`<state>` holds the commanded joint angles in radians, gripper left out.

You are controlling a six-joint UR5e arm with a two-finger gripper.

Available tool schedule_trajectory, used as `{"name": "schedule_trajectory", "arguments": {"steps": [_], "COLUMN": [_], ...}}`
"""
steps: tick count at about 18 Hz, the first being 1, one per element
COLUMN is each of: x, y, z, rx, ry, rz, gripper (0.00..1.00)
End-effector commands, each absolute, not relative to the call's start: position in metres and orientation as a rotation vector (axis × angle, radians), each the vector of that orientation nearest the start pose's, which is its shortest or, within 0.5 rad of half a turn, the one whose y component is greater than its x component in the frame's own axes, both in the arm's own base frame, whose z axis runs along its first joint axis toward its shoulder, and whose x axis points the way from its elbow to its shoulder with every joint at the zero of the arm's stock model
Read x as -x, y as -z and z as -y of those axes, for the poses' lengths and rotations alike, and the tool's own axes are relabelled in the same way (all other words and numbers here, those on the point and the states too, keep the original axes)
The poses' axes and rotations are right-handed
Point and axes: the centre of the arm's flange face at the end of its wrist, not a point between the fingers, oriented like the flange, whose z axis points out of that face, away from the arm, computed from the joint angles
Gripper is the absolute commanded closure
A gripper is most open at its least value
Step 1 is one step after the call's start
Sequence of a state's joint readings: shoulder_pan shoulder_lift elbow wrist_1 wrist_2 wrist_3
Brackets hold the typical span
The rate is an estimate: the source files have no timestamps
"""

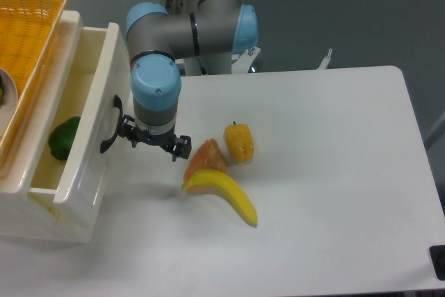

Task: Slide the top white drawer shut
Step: 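Push the drawer front with the gripper, sliding the drawer into the unit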

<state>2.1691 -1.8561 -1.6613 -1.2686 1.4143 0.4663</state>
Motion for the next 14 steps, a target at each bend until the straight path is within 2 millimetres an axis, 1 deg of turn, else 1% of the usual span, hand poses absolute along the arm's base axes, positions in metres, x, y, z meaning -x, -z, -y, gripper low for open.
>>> {"name": "schedule_trajectory", "arguments": {"steps": [1, 6, 7, 11, 13, 14], "x": [0.198, 0.193, 0.188, 0.185, 0.178, 0.178], "y": [-0.321, -0.321, -0.321, -0.319, -0.32, -0.319], "z": [-0.562, -0.563, -0.565, -0.566, -0.568, -0.569], "rx": [3.11, 3.112, 3.114, 3.118, 3.119, 3.12], "ry": [0.265, 0.265, 0.263, 0.264, 0.263, 0.264], "rz": [0.202, 0.19, 0.176, 0.169, 0.15, 0.15], "gripper": [0.0, 0.0, 0.0, 0.0, 0.0, 0.0]}}
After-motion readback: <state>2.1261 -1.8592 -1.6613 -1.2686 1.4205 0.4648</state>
